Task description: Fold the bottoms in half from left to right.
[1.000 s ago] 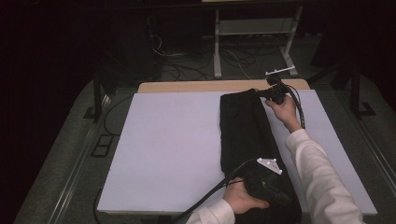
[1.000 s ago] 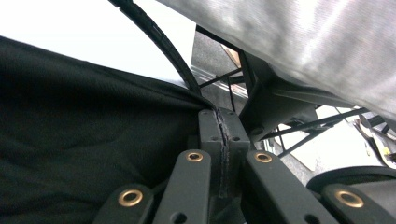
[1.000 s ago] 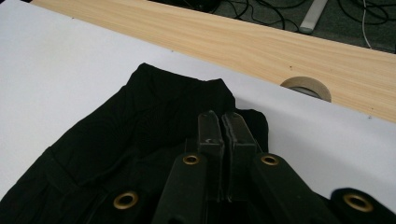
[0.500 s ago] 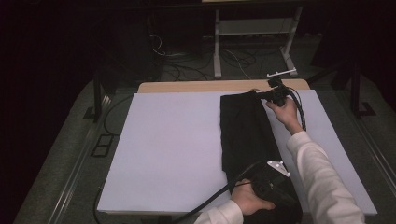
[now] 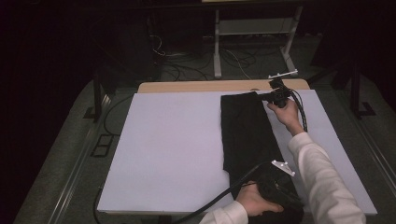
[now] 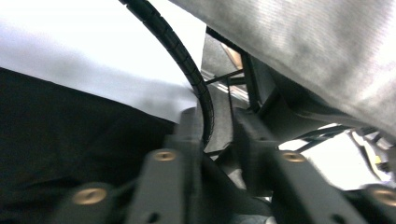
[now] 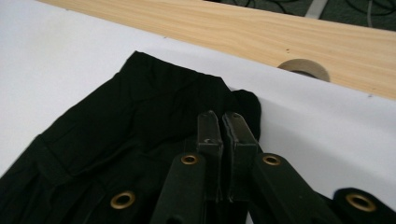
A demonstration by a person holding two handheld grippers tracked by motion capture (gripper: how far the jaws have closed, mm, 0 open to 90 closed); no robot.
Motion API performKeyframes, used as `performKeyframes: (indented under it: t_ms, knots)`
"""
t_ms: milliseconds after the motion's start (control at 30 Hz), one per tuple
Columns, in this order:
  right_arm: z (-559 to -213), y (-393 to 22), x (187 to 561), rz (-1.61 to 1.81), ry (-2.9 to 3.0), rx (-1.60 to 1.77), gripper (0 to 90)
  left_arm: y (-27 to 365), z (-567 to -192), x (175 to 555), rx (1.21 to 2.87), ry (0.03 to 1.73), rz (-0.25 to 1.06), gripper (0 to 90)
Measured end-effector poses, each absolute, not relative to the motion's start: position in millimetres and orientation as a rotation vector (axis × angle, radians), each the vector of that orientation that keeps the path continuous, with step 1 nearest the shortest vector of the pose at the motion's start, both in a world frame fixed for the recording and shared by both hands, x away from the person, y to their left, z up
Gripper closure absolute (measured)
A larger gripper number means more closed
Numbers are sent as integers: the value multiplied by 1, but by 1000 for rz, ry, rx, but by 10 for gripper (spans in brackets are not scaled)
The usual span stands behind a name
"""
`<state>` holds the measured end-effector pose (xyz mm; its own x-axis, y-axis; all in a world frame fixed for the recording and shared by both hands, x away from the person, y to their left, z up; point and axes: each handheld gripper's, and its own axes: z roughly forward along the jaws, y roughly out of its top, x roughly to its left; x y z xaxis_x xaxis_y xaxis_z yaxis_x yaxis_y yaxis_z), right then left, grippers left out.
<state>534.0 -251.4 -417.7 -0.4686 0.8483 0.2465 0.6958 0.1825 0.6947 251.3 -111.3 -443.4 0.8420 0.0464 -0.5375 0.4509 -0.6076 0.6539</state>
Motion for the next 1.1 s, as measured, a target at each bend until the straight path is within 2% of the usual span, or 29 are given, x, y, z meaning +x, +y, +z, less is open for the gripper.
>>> performKeyframes:
  t_ms: [133, 233, 267, 300, 333, 367, 400, 467, 500, 567, 600, 733, 833, 867, 1100]
  knots:
    - [-418, -251, 534, 1164, 2249, 1514, 816, -103, -440, 253, 2134, 388, -601, 513]
    - [-417, -251, 533, 1152, 2240, 1527, 733, -97, -437, 254, 2127, 399, -549, 397]
    - [-417, -251, 533, 1152, 2240, 1527, 733, -97, -437, 254, 2127, 399, -549, 361]
    - [-417, -251, 533, 1150, 2232, 1529, 692, -94, -436, 254, 2125, 405, -530, 361]
    - [-416, -251, 533, 1150, 2222, 1532, 651, -92, -435, 255, 2123, 410, -512, 320]
    - [-415, -251, 533, 1151, 2208, 1538, 559, -90, -435, 256, 2119, 416, -498, 263]
    - [-415, -251, 533, 1151, 2208, 1538, 559, -88, -434, 257, 2112, 425, -491, 263]
    - [-414, -252, 532, 1160, 2197, 1539, 478, -83, -432, 260, 2108, 437, -460, 216]
    - [-413, -253, 531, 1159, 2193, 1539, 381, -79, -430, 262, 2100, 450, -437, 167]
    - [-412, -253, 531, 1156, 2192, 1532, 349, -77, -429, 264, 2099, 456, -428, 150]
    - [-410, -254, 529, 1159, 2184, 1532, 254, -75, -428, 265, 2098, 460, -414, 123]
    - [-407, -257, 526, 1176, 2177, 1534, 129, -66, -421, 272, 2087, 489, -370, 58]
    - [-405, -259, 524, 1181, 2187, 1529, 82, -63, -420, 275, 2086, 501, -353, 17]
    - [-404, -261, 521, 1189, 2196, 1520, 0, -62, -419, 277, 2088, 504, -343, 12]
    - [-402, -268, 513, 1211, 2211, 1515, 0, -55, -417, 284, 2110, 485, -244, 0]
